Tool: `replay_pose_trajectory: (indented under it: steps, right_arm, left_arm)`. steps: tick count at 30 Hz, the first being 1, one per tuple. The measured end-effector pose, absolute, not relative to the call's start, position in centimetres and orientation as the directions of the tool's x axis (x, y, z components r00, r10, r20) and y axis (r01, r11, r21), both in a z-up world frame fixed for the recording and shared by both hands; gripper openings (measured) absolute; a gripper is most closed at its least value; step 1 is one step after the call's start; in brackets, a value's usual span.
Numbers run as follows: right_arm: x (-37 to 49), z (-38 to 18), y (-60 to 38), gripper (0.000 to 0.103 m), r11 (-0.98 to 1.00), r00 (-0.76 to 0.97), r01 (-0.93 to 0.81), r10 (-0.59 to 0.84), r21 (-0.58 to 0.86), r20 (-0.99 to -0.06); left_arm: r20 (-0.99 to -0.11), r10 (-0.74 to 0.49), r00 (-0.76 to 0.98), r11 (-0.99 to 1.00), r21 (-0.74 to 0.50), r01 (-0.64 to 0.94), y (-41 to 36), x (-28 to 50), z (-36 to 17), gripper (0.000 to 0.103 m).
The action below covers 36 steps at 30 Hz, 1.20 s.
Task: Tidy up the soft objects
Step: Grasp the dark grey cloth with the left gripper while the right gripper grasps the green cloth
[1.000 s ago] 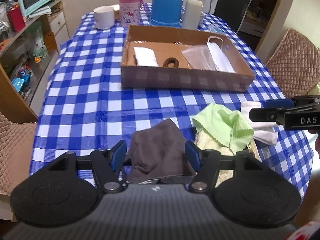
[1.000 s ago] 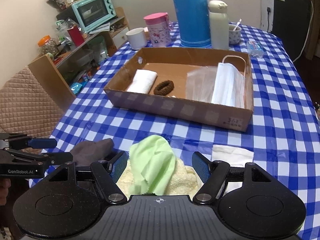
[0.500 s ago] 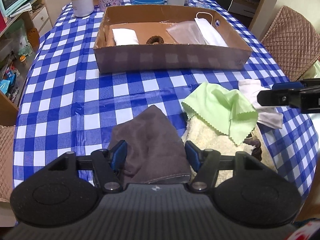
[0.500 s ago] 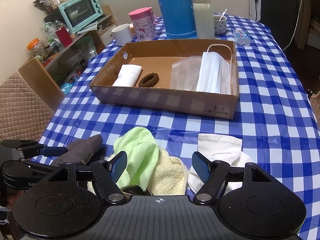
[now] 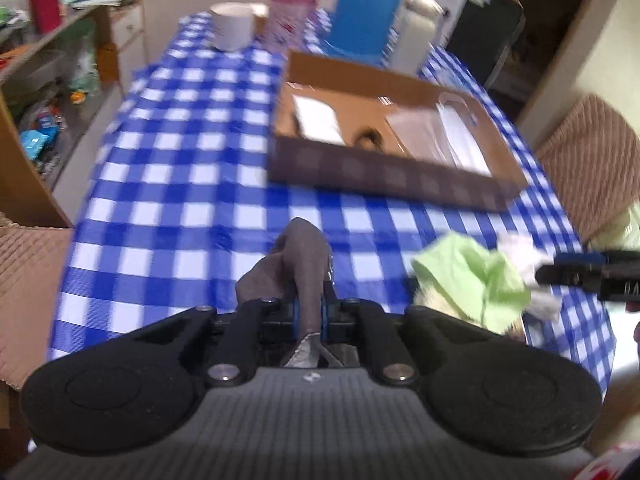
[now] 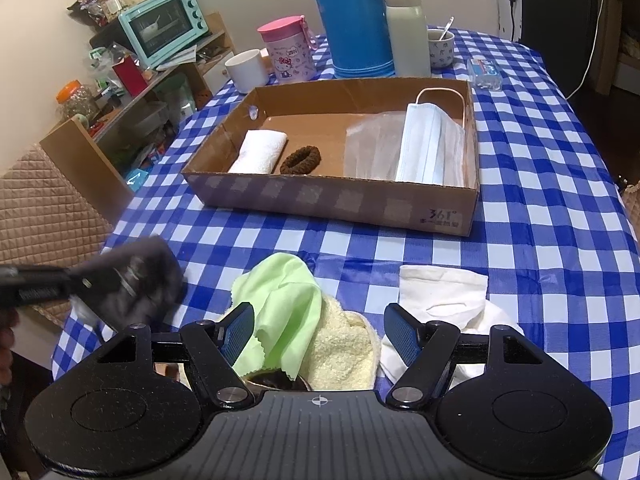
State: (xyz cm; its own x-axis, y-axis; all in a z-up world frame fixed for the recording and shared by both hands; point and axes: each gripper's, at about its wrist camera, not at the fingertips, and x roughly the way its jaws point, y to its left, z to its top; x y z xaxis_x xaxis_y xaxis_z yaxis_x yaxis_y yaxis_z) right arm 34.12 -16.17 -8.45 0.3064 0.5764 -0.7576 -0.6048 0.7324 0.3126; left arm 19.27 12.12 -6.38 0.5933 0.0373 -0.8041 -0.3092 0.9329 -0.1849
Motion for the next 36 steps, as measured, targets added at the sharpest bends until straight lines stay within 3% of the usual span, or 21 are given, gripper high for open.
replay_pose_trajectory:
  steps: [12, 20, 28, 30, 32, 36]
  right_arm:
    - [33.1, -8.7, -14.9, 0.071, 0.686, 0.268, -0.655, 0.602, 0.316, -0.752]
    - [32.9, -11.1, -12.7, 0.071, 0.667, 0.243, -0.686, 0.587, 0.291, -0.772]
    - [33.7, -12.0, -12.3, 0.037, 0.671, 0.246, -0.688, 0.574, 0.276, -0.781]
    - [33.8, -11.9, -12.5, 0.014, 0.667, 0.250, -0.690, 0.584, 0.281, -0.772]
    - [33.8, -11.6, -12.7, 0.005, 0.664, 0.256, -0.691, 0.594, 0.285, -0.762]
    - [33.7, -10.5, -13.1, 0.002, 0.650, 0.276, -0.705, 0.619, 0.284, -0.735]
  left_arm:
    - [-0.738, 0.172, 0.653, 0.899, -0.153, -0.411, 15.1, 16.4, -1.9, 0.008]
    - [-0.743, 0.188, 0.642, 0.903, -0.126, -0.411, 14.9, 16.1, -2.1, 0.008]
    - [-0.749, 0.185, 0.636, 0.910, -0.114, -0.399, 14.4, 16.5, -2.3, 0.008]
    - [-0.750, 0.183, 0.635, 0.912, -0.111, -0.395, 14.3, 16.7, -2.3, 0.008]
    - [-0.751, 0.183, 0.635, 0.914, -0.108, -0.391, 14.2, 16.9, -2.3, 0.008]
    - [-0.746, 0.176, 0.642, 0.920, -0.107, -0.377, 14.1, 17.2, -2.2, 0.008]
